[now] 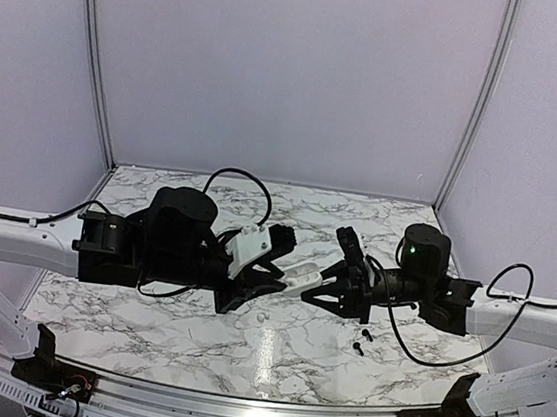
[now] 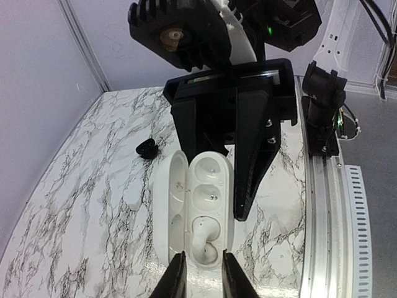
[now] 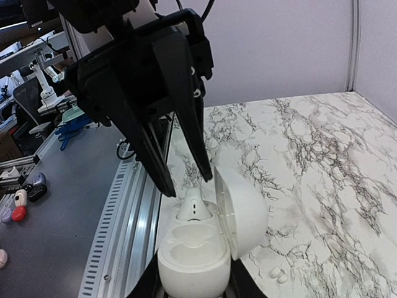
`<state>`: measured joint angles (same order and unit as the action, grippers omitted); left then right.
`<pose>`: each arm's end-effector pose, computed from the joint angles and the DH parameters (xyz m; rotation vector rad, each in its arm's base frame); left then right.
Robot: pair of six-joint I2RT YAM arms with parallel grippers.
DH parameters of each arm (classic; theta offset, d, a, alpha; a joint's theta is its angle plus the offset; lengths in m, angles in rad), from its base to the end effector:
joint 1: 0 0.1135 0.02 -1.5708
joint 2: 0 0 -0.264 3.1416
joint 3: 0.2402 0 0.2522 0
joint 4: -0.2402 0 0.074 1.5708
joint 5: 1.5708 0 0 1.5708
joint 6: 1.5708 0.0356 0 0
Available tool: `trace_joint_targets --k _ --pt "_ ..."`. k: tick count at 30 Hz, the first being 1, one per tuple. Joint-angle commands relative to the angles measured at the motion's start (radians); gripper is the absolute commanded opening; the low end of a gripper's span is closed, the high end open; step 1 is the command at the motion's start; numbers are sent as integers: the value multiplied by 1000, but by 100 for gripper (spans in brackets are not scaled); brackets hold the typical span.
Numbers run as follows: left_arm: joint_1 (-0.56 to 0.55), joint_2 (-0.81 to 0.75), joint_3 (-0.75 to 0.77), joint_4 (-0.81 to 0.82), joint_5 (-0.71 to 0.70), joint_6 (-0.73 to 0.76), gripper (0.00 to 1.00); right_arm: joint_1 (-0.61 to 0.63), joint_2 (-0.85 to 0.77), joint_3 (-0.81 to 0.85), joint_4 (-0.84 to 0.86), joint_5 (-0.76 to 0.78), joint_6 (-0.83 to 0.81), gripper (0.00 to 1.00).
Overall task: Insert the wireless bluetooth earbuds into the charging case
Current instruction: Adjust the left earbud in the left side groove of the charging case, then pick up the right earbud from the center of the board.
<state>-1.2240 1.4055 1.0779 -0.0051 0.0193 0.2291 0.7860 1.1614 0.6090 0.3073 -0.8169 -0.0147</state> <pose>0.1120 -0.3119 0.3161 1.3149 1.4592 -0.6845 0.1586 0.1955 0.2544 -1.2794 1.4407 1.2680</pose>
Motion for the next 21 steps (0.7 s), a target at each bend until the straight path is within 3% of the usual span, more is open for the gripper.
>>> trace_joint_targets --k 1,11,21 --pt "3 -88 -36 54 31 -7 23 -29 10 -17 71 15 45 0" --pt "165 -122 -254 202 119 -217 25 -120 -17 -61 107 0 92 0" --pt "267 161 -214 212 146 -335 25 -146 -63 -99 114 7 113 0"
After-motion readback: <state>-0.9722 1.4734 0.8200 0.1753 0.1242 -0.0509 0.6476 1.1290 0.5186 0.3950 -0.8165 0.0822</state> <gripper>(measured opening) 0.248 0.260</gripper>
